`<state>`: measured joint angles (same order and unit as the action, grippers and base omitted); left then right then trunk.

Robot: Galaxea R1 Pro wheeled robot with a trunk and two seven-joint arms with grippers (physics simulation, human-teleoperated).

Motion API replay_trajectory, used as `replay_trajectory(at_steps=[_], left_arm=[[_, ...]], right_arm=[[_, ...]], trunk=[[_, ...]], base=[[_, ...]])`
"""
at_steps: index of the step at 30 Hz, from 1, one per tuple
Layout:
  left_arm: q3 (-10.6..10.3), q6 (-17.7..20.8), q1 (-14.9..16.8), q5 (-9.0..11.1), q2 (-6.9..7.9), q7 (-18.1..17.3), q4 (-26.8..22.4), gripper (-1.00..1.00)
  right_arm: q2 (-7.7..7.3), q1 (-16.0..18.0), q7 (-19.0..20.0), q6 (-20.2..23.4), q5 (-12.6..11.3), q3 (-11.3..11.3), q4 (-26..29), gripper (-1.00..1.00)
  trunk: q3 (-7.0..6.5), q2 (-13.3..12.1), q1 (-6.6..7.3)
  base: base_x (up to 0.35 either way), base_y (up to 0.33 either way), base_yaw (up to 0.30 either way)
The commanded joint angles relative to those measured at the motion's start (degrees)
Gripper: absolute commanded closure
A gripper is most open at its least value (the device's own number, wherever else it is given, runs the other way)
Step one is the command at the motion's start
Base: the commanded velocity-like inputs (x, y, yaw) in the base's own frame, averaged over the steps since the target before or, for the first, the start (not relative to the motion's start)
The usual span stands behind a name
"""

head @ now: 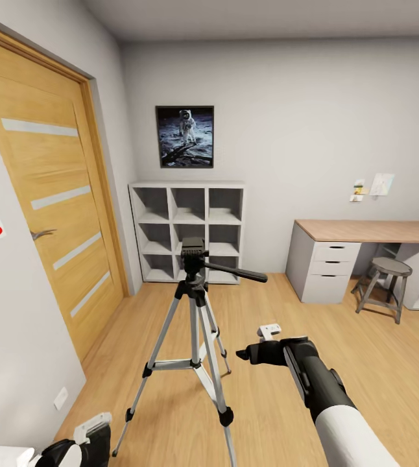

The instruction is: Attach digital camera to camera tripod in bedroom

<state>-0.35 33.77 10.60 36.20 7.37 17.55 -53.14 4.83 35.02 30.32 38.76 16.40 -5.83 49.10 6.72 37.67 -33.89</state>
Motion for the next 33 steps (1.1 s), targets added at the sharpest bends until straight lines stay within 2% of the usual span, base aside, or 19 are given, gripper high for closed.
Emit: replay_trajectory(at_steps=[1,9,20,33], left_arm=[[-0.08,0.27,0.03,0.37,-0.07,0.41,-0.11,1.0],[-0.76,0.28,0.03,0.37,-0.4,0.51,-0.1,1.0],[-0.89,0.12,0.03,0.37,-0.44,0.48,-0.02,1.0],[-1.02,-2.4,0.03,0.38,-0.43,0.38,0.29,1.0]], right_arm=[[0.08,0.05,0.54,0.18,0.59,-0.28,0.07,-1.0],[0.09,0.05,0.53,0.17,0.56,-0.24,0.04,-1.0],[0.09,0.05,0.6,0.17,0.56,-0.24,0.03,-1.0],[0.18,0.05,0.62,0.17,0.48,-0.15,-0.14,-1.0]], trunk=[[0.11,0.09,-0.02],[0.11,0.09,-0.02],[-1.87,-4.32,2.39],[-4.2,-9.53,5.25]], base=[[0.0,0.0,0.0],[0.0,0.0,0.0],[0.0,0.0,0.0],[0.0,0.0,0.0]])
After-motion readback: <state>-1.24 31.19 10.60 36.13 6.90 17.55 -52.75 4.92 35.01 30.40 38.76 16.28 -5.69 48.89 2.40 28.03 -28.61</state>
